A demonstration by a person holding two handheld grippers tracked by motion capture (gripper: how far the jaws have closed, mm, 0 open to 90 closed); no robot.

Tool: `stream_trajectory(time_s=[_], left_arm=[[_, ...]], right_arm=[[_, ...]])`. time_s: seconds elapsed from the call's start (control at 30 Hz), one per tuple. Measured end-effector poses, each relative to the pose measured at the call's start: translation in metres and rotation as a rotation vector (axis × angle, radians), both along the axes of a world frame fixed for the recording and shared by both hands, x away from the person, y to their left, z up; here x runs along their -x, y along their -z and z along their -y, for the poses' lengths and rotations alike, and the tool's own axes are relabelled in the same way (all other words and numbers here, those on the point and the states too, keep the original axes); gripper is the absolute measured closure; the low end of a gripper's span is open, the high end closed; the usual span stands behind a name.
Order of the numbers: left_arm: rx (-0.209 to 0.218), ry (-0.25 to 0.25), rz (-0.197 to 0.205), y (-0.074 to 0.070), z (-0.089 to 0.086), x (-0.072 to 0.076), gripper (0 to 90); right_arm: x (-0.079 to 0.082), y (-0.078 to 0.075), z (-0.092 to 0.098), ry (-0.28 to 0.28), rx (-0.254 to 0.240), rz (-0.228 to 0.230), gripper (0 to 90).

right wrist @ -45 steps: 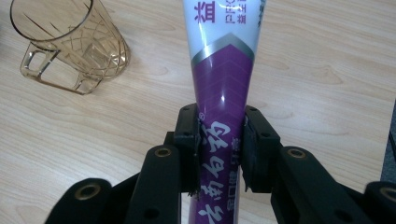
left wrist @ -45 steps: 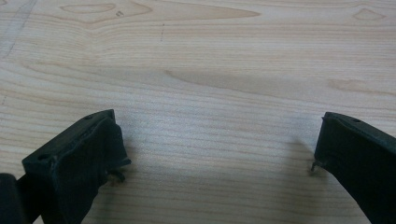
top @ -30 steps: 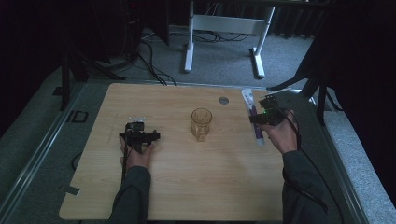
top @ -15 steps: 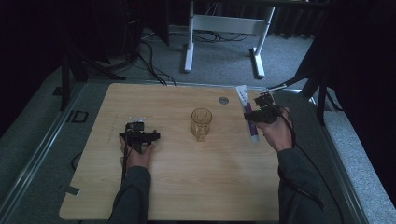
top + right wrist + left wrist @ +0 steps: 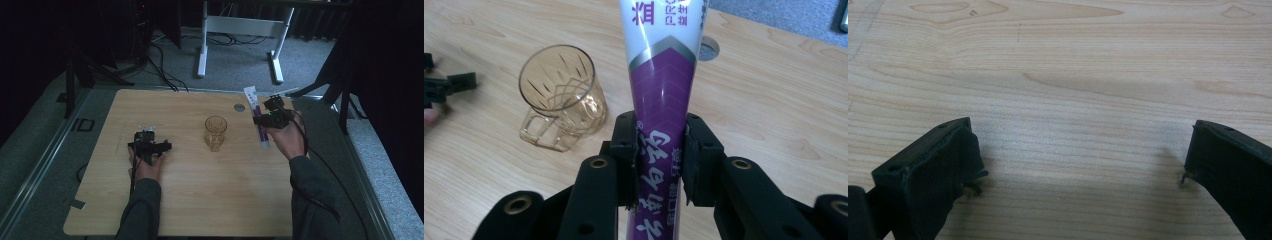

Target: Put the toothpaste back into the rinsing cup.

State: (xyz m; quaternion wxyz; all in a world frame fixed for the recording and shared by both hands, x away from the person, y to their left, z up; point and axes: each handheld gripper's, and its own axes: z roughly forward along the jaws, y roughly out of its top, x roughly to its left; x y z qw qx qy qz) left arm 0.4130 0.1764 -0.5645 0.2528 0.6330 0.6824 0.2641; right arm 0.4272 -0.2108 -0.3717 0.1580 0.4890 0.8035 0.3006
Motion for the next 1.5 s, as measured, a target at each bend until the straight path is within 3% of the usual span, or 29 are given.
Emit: stream_trajectory(time_s=[0.3, 1.03, 1.5], left_arm=[[-0.001, 0.002, -0.001, 0.000, 0.000, 0.000, 0.0], [-0.002, 0.002, -0.002, 0.000, 0.000, 0.000, 0.0], [-0.001, 0.002, -0.001, 0.000, 0.000, 0.000, 0.0]], right_arm=[[-0.002, -0.006, -0.009, -0.007, -0.017, 0.016, 71.3], [-0.012, 0.003, -0.026, -0.005, -0.061, 0.050, 71.3], [-0.014, 0.000, -0.040, -0.023, -0.094, 0.059, 71.1]])
